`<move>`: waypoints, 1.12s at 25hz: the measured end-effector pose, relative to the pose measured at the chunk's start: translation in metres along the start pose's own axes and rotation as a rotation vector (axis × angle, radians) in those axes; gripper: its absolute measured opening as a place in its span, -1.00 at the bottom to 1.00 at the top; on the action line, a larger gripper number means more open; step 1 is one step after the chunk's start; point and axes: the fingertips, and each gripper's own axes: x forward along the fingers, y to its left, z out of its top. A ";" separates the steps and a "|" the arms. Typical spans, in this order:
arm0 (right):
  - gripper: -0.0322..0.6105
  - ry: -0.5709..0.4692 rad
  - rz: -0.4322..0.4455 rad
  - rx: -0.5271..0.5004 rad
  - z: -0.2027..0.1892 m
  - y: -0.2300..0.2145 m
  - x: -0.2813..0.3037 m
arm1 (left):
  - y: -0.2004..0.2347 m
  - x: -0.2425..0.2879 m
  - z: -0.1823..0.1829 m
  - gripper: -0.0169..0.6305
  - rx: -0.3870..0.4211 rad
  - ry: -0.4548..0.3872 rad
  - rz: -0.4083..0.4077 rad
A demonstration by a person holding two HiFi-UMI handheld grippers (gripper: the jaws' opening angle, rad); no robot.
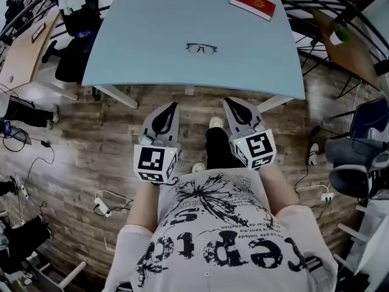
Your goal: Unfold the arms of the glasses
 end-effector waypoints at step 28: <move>-0.87 0.297 0.102 0.086 -0.053 -0.255 0.280 | 0.119 0.370 0.010 -0.89 -0.018 0.165 -0.055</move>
